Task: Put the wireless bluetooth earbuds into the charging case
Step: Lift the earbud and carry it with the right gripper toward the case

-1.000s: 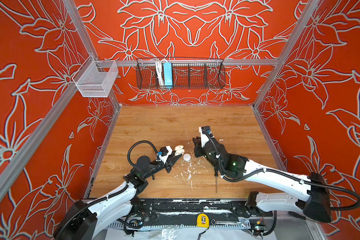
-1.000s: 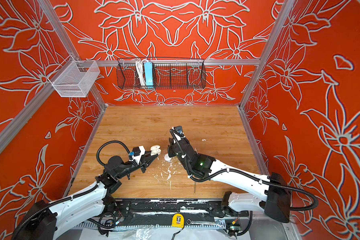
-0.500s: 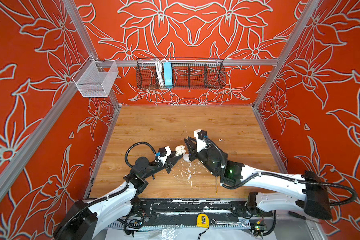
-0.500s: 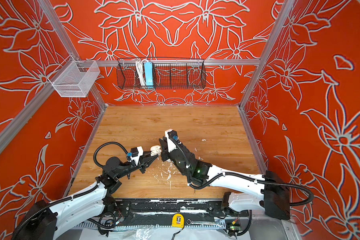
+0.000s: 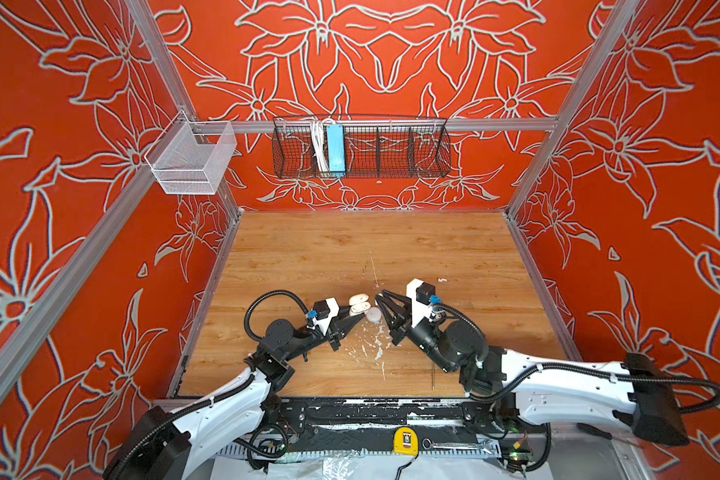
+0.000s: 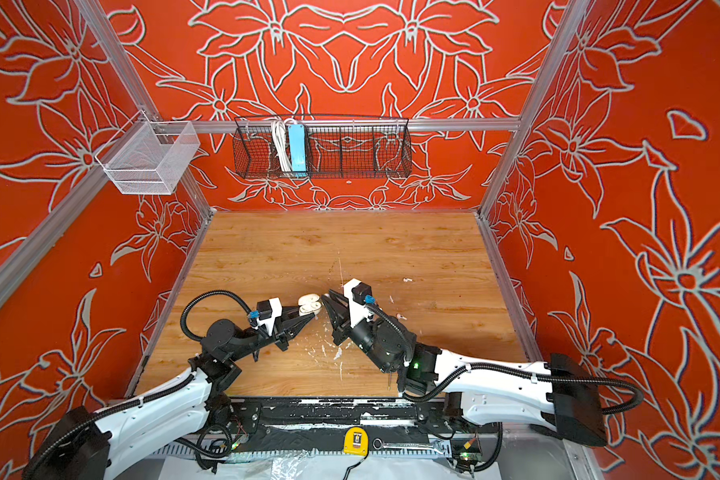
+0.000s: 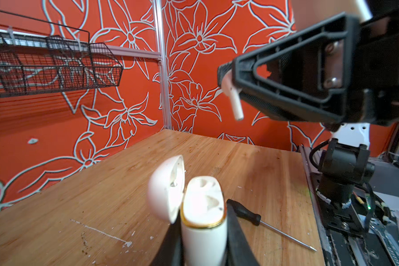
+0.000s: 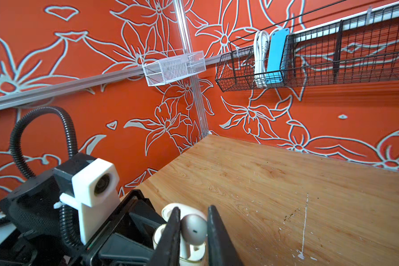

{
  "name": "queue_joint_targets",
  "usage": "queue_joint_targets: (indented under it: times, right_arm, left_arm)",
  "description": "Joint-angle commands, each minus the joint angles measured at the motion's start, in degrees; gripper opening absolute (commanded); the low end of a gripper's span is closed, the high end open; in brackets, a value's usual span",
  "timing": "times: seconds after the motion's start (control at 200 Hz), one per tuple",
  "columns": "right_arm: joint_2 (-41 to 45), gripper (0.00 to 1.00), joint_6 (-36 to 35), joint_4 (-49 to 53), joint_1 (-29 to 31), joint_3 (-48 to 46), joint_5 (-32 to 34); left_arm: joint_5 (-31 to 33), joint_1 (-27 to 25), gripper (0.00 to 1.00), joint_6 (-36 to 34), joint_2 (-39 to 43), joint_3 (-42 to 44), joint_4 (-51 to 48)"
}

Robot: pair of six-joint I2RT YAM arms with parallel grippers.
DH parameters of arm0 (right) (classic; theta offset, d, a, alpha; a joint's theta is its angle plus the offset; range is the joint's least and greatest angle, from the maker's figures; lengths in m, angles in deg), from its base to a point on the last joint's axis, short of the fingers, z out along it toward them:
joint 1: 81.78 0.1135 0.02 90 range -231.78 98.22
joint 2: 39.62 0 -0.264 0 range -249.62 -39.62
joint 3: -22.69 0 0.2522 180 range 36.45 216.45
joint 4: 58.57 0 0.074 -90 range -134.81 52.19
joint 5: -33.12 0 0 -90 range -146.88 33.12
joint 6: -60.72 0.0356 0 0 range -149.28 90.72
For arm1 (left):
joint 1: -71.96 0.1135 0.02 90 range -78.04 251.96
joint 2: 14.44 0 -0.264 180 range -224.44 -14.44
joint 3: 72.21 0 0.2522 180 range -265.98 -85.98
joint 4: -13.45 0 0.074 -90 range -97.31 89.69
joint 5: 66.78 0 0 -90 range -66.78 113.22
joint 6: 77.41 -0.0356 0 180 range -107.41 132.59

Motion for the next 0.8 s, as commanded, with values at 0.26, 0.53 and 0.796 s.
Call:
queue_joint_targets:
  times: [0.26,0.53,0.796]
  right_arm:
    - [-0.88,0.13,4.14,-20.09,1.08,-8.21,-8.59]
    - [-2.78,0.11,3.29,-22.02,2.7,-8.0,-6.44]
    - [-4.71,0.11,1.31,-25.31,2.89,-9.11,-5.46]
  left_arm:
    - [-6.39,-2.11,0.0,-3.34,1.97,1.04,5.15]
    - [-6.53,-2.88,0.0,-4.33,3.52,0.81,3.61]
    - [-6.28,-2.88,0.0,-4.59,3.39,0.74,3.2]
